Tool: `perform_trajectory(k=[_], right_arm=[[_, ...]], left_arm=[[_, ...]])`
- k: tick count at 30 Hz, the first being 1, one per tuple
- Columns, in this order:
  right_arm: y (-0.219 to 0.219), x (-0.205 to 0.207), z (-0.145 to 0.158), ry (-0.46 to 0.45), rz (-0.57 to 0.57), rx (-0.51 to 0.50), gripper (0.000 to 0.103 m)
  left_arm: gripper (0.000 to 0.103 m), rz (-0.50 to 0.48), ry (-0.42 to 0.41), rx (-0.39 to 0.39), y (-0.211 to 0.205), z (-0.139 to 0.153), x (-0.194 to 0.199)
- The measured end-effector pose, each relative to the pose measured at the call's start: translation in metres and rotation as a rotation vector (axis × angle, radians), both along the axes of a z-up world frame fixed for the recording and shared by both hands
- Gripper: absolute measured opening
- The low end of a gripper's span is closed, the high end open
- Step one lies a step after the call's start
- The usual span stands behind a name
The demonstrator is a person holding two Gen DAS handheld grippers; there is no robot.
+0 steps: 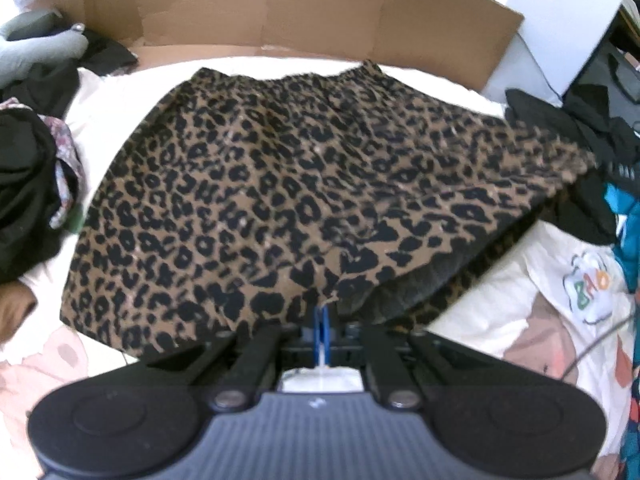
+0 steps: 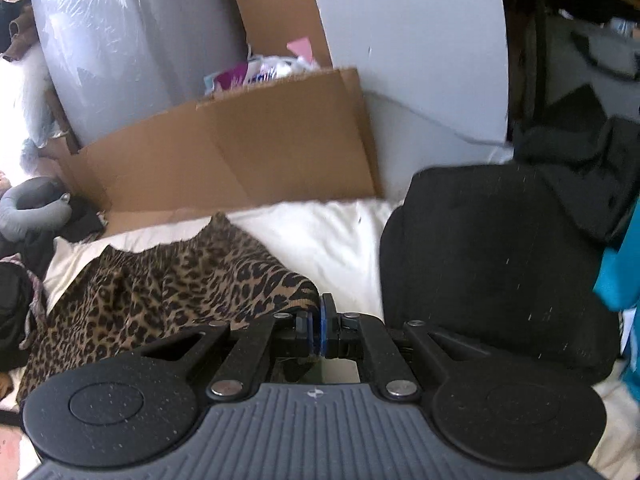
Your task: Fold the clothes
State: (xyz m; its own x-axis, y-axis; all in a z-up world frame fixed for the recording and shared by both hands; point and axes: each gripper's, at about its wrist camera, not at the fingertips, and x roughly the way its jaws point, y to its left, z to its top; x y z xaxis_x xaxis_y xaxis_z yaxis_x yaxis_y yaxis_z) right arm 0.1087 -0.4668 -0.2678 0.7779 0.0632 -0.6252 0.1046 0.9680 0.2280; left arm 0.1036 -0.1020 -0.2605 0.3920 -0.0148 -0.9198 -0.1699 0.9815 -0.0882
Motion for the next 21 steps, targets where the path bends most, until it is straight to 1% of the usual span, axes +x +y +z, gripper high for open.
perform_trajectory(k=[1, 2, 4, 6, 8, 9, 11, 12, 13, 16, 18, 20, 21], right_arm=[[0.0, 0.001, -0.003, 0.002, -0.005, 0.001, 0.001], [-0.001, 0.002, -0.01, 0.015, -0.006, 0.024, 0.001], [-0.006, -0.001, -0.028, 0.034, -0.018, 0.097, 0.005], [-0.009, -0.003, -0.05, 0.051, -0.029, 0.164, 0.006], [-0.008, -0.007, -0.066, 0.075, -0.044, 0.19, 0.009], [-0.008, -0.008, -0.074, 0.086, -0.051, 0.203, 0.013], [-0.008, -0.01, -0.086, 0.098, -0.068, 0.221, 0.025], [-0.008, -0.01, -0.091, 0.103, -0.078, 0.224, 0.04], [-0.008, -0.011, -0.095, 0.108, -0.087, 0.226, 0.048], [-0.007, -0.009, -0.106, 0.121, -0.091, 0.238, 0.049], [-0.005, -0.007, -0.111, 0.128, -0.078, 0.218, 0.047], [-0.001, -0.005, -0.113, 0.133, -0.058, 0.179, 0.017], [-0.002, -0.005, -0.113, 0.144, -0.061, 0.167, 0.0]], left_arm=[[0.002, 0.004, 0.008, -0.001, -0.001, -0.003, -0.002], [0.002, 0.01, 0.015, -0.001, -0.001, -0.006, -0.003], [0.002, 0.021, 0.027, 0.0, 0.0, -0.01, -0.006], [0.002, 0.023, 0.028, 0.008, 0.003, -0.011, -0.006], [0.002, 0.024, 0.028, 0.016, 0.006, -0.011, -0.006], [0.002, 0.026, 0.027, 0.019, 0.008, -0.01, -0.005], [0.002, 0.035, 0.023, 0.024, 0.012, -0.009, -0.004], [0.002, 0.036, 0.021, 0.027, 0.013, -0.008, -0.003], [0.002, 0.034, 0.019, 0.03, 0.013, -0.007, -0.002], [0.002, 0.029, 0.014, 0.038, 0.014, -0.004, -0.001], [0.002, 0.025, 0.011, 0.044, 0.015, -0.002, 0.0], [0.002, 0.032, 0.01, 0.045, 0.017, -0.003, 0.0], [0.002, 0.036, 0.01, 0.044, 0.018, -0.004, 0.0]])
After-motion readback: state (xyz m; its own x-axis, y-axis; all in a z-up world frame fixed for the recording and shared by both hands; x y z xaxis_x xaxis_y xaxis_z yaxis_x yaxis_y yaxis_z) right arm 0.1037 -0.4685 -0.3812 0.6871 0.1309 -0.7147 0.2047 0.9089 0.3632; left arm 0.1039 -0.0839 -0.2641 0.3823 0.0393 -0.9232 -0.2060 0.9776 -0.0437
